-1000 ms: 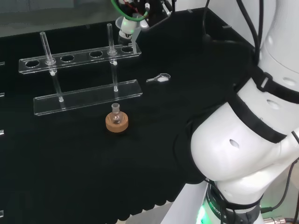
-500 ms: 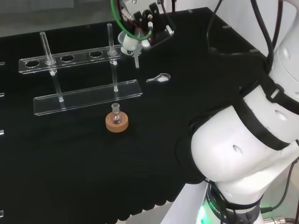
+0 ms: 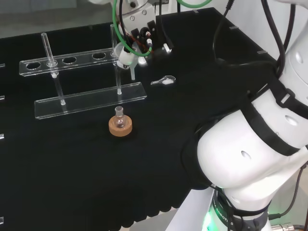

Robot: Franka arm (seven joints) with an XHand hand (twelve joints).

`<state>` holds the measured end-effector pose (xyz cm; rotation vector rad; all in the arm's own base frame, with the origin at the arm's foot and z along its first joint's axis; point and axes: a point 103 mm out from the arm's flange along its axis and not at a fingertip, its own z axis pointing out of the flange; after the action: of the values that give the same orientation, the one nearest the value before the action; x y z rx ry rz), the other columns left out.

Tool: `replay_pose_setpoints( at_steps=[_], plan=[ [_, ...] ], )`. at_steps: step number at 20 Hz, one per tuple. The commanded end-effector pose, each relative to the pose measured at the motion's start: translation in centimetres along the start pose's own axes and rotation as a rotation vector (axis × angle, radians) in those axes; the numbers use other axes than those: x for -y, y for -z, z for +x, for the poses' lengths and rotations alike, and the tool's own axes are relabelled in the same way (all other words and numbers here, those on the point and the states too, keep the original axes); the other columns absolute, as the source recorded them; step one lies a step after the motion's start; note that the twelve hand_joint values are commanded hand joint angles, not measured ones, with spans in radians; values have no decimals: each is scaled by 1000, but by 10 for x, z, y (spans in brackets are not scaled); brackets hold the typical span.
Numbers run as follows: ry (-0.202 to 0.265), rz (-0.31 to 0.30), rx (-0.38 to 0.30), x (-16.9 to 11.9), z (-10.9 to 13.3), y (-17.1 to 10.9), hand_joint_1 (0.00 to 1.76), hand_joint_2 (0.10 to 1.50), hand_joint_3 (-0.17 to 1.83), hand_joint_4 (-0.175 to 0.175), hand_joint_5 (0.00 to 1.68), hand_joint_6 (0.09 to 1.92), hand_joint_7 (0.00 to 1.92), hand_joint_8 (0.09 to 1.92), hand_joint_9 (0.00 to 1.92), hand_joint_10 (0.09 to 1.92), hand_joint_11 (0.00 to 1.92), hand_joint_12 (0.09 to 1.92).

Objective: Place the funnel on the round-bottom flask.

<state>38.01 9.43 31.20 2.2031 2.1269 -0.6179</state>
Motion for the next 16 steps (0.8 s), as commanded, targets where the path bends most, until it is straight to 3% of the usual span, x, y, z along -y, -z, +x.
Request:
replay_pose_setpoints(
  at_steps=[1,16],
  plan=[
    [24,21,-8,-6,24,-19,766,805,506,-2,777,669,681,644,983,434,624,1249],
    [47,45,-10,-15,50,-49,757,807,517,-7,772,679,682,650,985,433,637,1238]
  ],
)
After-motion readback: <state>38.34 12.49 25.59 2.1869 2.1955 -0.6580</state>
